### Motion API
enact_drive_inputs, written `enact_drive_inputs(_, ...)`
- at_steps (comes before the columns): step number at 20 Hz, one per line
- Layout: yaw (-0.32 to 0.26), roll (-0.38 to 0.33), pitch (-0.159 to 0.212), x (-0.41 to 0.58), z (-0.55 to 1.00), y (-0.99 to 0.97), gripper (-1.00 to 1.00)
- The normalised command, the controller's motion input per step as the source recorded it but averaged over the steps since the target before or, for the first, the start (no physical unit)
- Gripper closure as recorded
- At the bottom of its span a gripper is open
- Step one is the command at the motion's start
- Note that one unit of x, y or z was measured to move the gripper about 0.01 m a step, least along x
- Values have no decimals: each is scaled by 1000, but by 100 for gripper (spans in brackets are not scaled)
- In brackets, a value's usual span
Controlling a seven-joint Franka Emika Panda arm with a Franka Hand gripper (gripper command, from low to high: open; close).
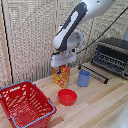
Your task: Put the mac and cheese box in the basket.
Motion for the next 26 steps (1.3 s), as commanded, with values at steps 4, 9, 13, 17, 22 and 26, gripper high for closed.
enact_drive_inputs(4, 0, 0, 31, 9, -56, 0, 100)
enact_drive_inputs(9, -9, 0, 3, 0, 0, 21, 100)
enact_drive_inputs(13, -134, 11, -6, 0, 344, 134, 100)
enact_drive_inputs(17, -224, 20, -1, 67, 794, 100, 100)
enact_drive_inputs(22, -196, 11, 0, 139, 985, 82, 100)
enact_drive_inputs(26, -141, 10, 0, 117, 1000, 291, 100)
